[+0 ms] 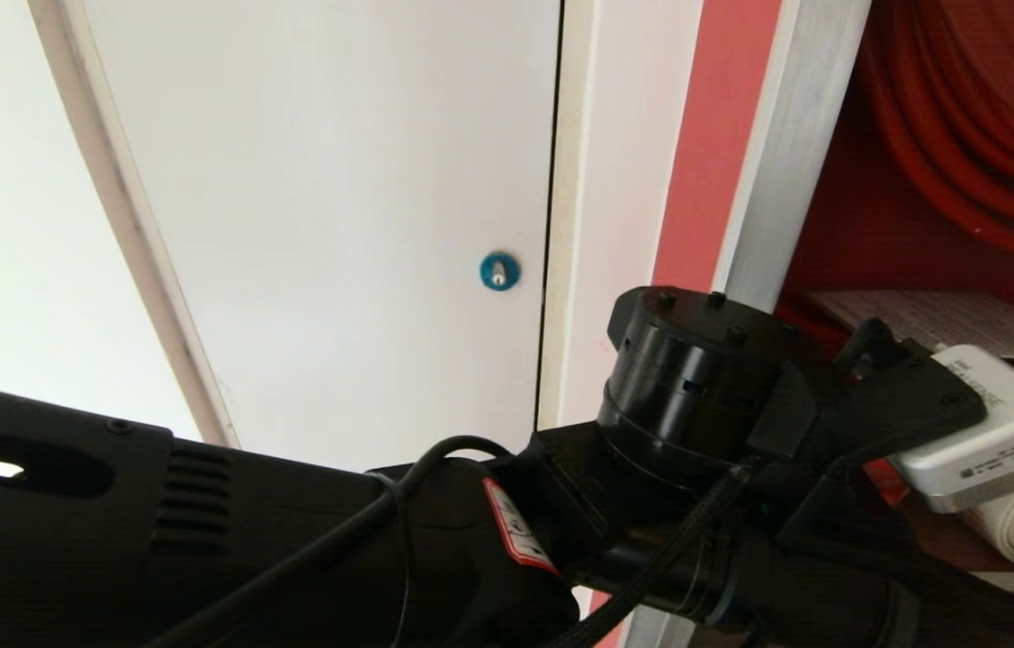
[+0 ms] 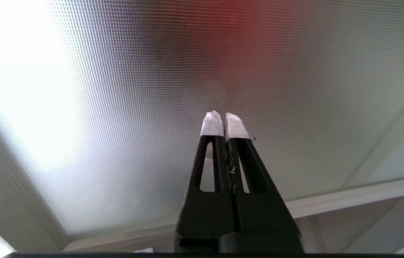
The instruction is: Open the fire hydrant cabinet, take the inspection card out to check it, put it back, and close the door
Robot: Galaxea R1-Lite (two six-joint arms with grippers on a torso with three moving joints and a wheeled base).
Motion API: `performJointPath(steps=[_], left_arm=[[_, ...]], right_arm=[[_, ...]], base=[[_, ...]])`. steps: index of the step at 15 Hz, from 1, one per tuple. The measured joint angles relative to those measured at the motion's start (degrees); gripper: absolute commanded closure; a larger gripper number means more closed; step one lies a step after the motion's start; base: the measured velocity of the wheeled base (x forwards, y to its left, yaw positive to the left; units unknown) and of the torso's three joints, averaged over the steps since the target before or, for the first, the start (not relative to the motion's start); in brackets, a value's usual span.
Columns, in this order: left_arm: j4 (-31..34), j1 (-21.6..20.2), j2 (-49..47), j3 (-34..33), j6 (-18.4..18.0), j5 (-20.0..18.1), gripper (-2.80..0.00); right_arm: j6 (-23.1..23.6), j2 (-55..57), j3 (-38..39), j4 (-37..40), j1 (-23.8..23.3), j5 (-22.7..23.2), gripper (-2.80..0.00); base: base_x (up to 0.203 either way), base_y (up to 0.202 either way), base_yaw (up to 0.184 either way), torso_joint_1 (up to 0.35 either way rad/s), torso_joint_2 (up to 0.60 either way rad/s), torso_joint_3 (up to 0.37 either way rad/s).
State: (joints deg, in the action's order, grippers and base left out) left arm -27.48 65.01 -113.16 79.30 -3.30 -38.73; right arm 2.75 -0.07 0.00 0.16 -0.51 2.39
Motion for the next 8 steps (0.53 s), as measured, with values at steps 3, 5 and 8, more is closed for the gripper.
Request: performJointPath(steps=[3, 5, 8], left_arm=[[0.0, -5.9, -1.0, -0.3, 0.0, 0.1, 0.00], [0.0, -9.2, -1.5, -2.1, -0.1, 0.2, 0.00], [-0.1, -14.1, -0.6, -6.9, -0.7, 0.4, 0.00]], right_arm=[[0.0, 0.0, 0.0, 0.0, 0.0, -0.1, 0.00], [0.0, 0.0, 0.0, 0.0, 0.0, -0.1, 0.00], [0.0, 0.0, 0.0, 0.0, 0.0, -0.1, 0.00]], base=[[0.000, 0.000, 0.000, 0.000, 0.00, 0.000], [0.000, 0.000, 0.000, 0.000, 0.00, 0.000], [0.000, 0.000, 0.000, 0.000, 0.00, 0.000]])
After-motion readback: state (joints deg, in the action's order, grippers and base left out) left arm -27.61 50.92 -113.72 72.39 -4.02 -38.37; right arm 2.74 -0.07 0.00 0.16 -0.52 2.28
